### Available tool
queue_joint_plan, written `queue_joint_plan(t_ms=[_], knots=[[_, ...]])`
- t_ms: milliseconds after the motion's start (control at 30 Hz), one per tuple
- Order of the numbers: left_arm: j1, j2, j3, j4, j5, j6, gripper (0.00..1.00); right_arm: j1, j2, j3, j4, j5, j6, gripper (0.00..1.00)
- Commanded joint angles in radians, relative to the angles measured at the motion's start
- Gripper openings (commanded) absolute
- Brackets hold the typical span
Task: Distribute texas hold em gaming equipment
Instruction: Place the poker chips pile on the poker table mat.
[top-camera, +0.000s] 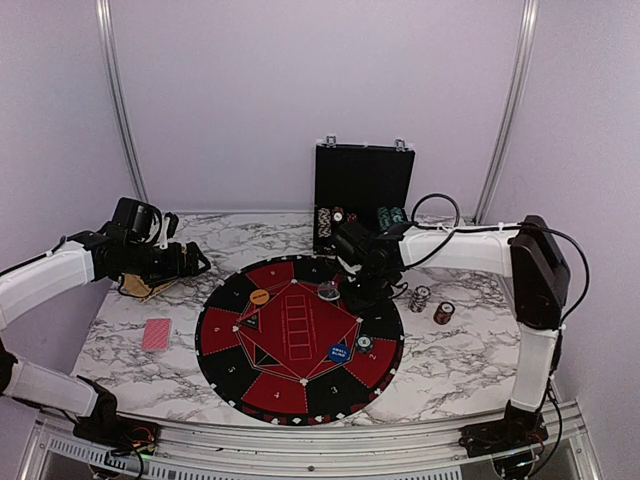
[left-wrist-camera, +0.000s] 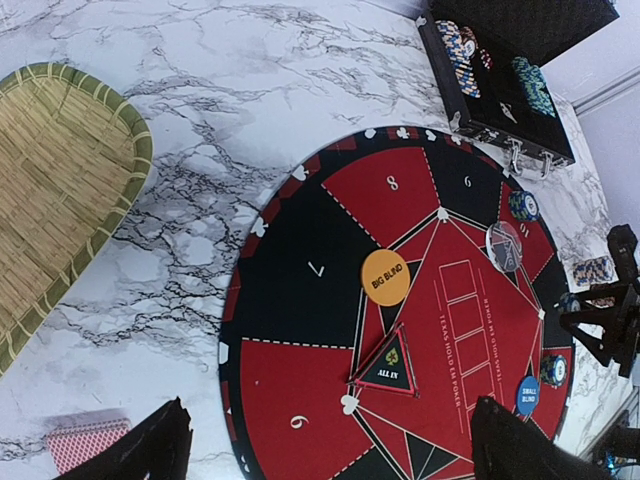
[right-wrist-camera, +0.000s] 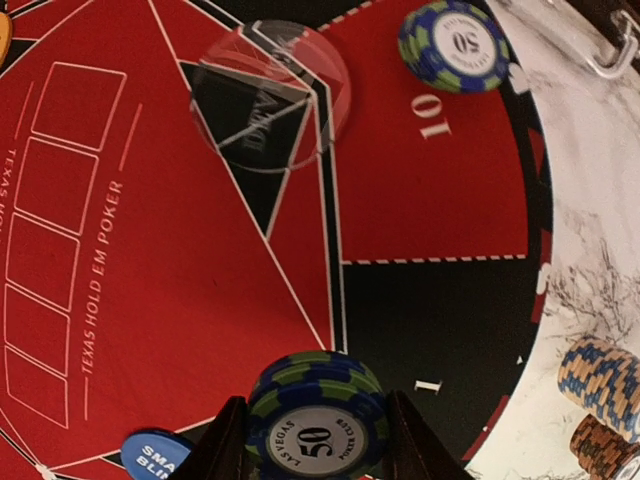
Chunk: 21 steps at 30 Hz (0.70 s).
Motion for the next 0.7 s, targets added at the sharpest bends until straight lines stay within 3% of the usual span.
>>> queue_joint_plan(t_ms=[0, 667], knots=[[0.007, -0.015, 0.001, 0.012, 0.017, 0.002, 0.99, 0.03, 0.071, 0.136, -0.031, 0.011, -0.034, 0.23], [0.007, -0.006, 0.003, 0.01, 0.02, 0.003, 0.99, 0.063, 0.517, 0.798, -0.171, -0.012, -0.177, 0.23]])
